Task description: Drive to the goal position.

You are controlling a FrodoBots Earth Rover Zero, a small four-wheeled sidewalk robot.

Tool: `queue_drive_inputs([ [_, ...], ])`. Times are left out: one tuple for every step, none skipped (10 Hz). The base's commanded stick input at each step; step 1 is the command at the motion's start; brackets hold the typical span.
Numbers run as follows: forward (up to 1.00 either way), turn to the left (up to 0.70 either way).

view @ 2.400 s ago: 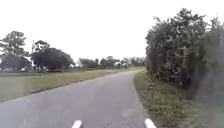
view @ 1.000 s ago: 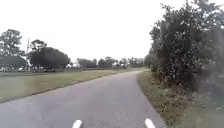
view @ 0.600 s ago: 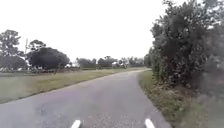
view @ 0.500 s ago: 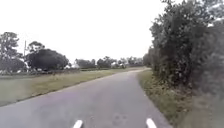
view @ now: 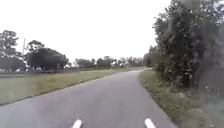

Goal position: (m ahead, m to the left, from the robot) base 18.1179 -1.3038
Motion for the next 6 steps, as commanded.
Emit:
queue_drive_inputs([
  [0.85, 0.00],
  [0.85, 0.00],
  [0.85, 0.00],
  [0.85, -0.04],
  [0.85, -0.26],
  [0.85, -0.21],
])
